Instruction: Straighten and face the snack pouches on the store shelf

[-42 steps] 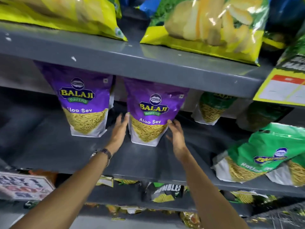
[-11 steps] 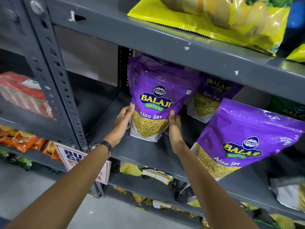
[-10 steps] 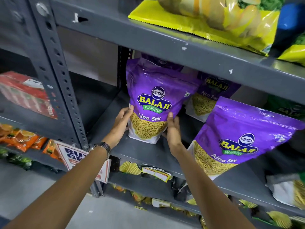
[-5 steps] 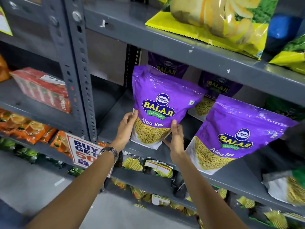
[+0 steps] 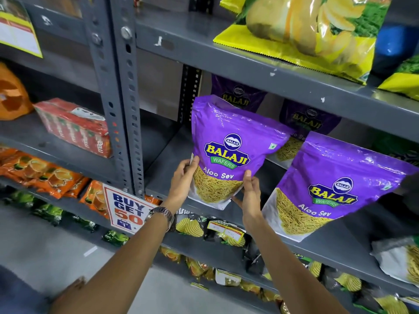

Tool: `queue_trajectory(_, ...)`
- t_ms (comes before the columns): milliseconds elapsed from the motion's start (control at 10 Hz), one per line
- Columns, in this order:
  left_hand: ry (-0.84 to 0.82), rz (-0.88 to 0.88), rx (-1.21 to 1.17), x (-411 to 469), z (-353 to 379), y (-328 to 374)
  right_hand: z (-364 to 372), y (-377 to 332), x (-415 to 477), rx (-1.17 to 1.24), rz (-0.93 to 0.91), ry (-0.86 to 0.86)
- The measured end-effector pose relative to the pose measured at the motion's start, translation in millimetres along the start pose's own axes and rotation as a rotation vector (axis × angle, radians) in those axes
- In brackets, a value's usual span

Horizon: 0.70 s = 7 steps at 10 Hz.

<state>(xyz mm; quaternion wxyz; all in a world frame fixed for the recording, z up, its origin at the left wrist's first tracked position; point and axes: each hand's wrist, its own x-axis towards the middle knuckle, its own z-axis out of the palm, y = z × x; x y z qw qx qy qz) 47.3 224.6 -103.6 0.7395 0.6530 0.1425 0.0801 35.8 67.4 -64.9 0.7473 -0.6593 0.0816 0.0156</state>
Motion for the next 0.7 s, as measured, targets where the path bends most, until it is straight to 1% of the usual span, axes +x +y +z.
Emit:
queue_trajectory(200,0.015,-0.002,0.008,-5,1,3,1,-3,-5,0.011,0.001,0.003)
queue_trajectory(300,0.038,0.070,-0.004,-11,1,10,-2,-5,-10,0.019,0.025,0.020)
queue_trajectory(400,0.217,0.313,-0.029,-23,-3,16,-4,-5,-26,0.010,-0.022,0.120)
queue_trajectory(500,0.270,0.596,-0.012,-52,3,30,-7,-10,-58,0.000,-0.159,0.145)
queue_trajectory(600,0.136,0.794,-0.042,-90,21,65,-10,-30,-85,-0.124,-0.367,0.092)
queue_trajectory(700,0.064,1.030,-0.048,-114,50,121,-16,-70,-98,-0.251,-0.630,0.151)
